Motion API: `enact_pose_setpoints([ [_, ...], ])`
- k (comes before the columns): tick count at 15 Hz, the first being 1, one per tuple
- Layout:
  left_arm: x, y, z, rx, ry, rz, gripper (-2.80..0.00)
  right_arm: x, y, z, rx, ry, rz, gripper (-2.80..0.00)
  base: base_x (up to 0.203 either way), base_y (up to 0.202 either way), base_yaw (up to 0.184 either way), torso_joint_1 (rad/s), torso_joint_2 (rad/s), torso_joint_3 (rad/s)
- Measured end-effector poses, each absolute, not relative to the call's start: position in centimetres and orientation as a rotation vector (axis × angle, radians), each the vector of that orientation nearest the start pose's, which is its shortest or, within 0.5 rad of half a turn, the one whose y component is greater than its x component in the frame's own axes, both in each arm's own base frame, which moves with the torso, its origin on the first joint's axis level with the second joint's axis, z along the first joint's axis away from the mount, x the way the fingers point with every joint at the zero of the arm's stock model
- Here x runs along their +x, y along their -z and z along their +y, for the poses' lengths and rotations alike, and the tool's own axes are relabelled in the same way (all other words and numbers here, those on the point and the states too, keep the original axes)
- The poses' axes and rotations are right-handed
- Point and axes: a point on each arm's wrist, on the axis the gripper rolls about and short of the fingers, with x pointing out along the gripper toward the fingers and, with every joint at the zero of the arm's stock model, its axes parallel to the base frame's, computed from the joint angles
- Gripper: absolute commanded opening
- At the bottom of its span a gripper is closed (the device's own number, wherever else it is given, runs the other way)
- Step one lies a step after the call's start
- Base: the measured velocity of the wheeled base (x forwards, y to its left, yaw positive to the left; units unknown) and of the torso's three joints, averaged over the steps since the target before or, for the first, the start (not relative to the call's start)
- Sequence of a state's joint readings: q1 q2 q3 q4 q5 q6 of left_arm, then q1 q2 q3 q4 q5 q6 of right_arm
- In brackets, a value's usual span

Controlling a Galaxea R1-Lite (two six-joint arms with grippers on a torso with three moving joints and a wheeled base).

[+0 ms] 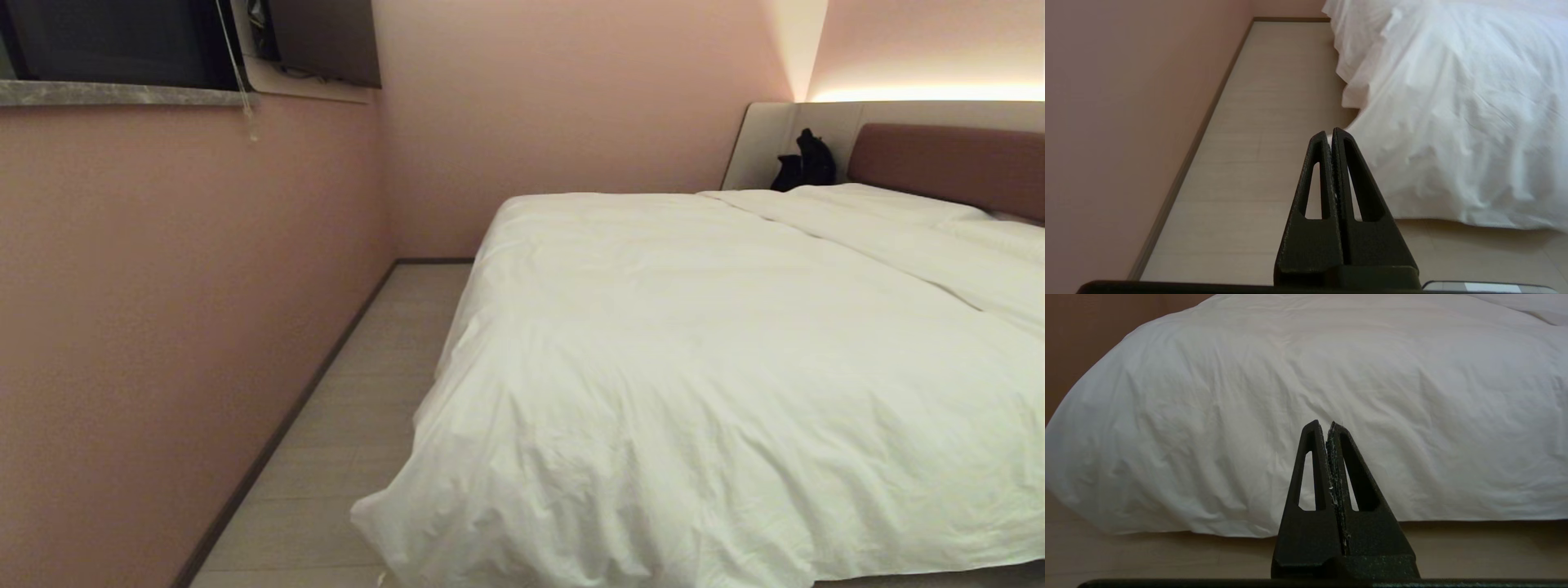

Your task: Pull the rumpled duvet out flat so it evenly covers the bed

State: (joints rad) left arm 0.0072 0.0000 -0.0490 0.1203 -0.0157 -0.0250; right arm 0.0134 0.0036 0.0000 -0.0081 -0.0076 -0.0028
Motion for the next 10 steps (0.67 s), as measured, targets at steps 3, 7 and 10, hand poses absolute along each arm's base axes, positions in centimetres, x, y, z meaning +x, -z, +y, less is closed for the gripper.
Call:
enact_pose_setpoints([
  [3, -2.7, -7.68, -0.05, -0.026, 0.005, 0.071, -2.8, -2.25, -7.63, -0.05, -0.002, -0.006, -0.004, -2.8, -0.193, 0.0, 0.003, 0.001, 0.0, 0.0],
  [7, -2.7, -7.68, -0.05, -0.025, 0.005, 0.07, -2.8, -2.25, -7.62, -0.05, -0.003, -0.006, -0.003, -2.8, -0.145, 0.0, -0.001, -0.002, 0.0, 0.001],
  [10, -2.7, -7.67, -0.05, -0.025, 0.008, 0.071, -2.8, -2.25, -7.63, -0.05, -0.003, -0.006, -0.003, -2.8, 0.0, 0.0, 0.0, 0.0, 0.0, 0.0],
])
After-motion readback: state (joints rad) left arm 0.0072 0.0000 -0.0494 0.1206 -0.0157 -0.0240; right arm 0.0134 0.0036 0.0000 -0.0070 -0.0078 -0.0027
